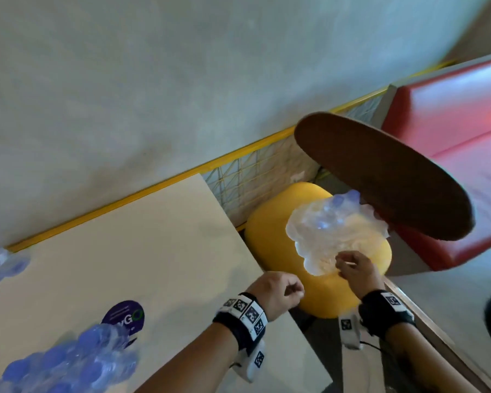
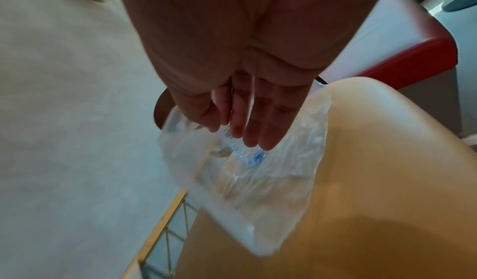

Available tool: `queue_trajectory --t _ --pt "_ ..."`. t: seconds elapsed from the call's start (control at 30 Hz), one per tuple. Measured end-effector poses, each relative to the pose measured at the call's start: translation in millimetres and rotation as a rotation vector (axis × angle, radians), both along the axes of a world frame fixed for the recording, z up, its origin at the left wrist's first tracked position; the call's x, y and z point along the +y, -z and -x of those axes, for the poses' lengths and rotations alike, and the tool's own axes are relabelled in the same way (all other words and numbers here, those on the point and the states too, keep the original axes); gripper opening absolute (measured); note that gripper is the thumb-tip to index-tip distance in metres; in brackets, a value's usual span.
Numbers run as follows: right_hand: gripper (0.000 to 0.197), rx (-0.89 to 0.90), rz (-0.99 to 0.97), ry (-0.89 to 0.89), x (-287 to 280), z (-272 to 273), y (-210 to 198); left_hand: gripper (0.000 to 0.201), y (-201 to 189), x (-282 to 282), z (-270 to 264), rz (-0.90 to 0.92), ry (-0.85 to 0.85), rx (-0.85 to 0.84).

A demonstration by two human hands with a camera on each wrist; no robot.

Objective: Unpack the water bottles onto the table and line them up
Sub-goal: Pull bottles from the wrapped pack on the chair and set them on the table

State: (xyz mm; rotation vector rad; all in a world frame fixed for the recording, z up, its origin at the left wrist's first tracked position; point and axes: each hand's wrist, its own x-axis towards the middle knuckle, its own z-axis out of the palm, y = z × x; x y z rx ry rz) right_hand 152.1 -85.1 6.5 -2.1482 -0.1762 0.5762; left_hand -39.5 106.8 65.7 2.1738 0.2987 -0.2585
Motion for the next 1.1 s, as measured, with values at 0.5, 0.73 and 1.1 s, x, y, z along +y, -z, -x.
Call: queue_trajectory --t 0.5,0.73,1.1 --pt "0.088 0.001 0.324 -0.125 12 -175 57 0.015 55 -52 -225 -0.028 -0.195 0.312" --pt "0.055 0.361 0.232 0.126 9 -197 99 0.104 94 -23 -278 0.166 -0.342 0.345" --pt "0.042 0.520 -0.144 0.213 26 -197 35 0.055 80 -25 -284 0.240 -0.085 0.318"
